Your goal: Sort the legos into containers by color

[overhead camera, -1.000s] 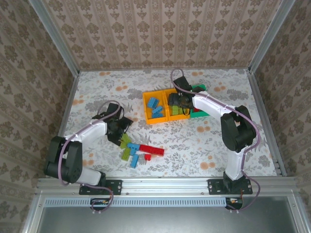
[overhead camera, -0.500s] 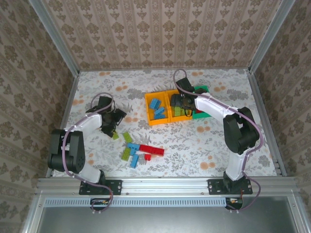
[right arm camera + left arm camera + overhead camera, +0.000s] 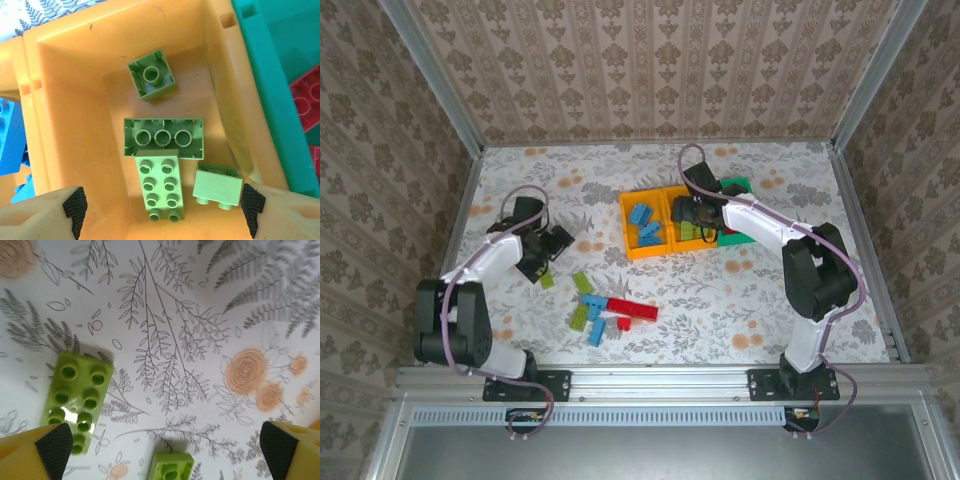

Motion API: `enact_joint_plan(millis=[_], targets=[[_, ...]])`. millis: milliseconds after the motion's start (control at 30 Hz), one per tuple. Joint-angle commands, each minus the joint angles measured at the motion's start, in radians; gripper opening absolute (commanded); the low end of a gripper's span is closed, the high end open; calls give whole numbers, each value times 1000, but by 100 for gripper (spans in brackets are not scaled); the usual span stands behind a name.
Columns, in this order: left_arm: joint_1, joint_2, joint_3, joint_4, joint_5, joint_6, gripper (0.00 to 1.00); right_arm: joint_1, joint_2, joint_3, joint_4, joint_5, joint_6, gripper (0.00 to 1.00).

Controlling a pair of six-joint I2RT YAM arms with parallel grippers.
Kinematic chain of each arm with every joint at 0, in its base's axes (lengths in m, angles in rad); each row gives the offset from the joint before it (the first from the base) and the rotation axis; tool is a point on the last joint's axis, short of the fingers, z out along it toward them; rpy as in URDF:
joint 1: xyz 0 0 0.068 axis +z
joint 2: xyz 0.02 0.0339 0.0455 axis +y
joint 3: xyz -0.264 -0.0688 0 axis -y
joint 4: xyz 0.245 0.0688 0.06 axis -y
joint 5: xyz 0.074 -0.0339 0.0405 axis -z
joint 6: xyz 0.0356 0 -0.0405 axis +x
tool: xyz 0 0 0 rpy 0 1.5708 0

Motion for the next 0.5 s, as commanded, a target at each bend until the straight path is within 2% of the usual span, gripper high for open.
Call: enact_joint_plan(millis=[0, 133, 367, 467], targets=[[4, -77, -10, -107, -71, 57, 100, 11, -32, -5, -11, -25, -11, 84], [8, -99, -31, -135, -95, 95, 99, 12, -39, -5, -1, -38, -13, 83], [11, 6, -64, -85, -68, 149, 95, 12, -81, -10, -2, -48, -21, 83], [13, 37, -62, -68, -95, 174, 92, 12, -120, -13, -5, -37, -25, 83]])
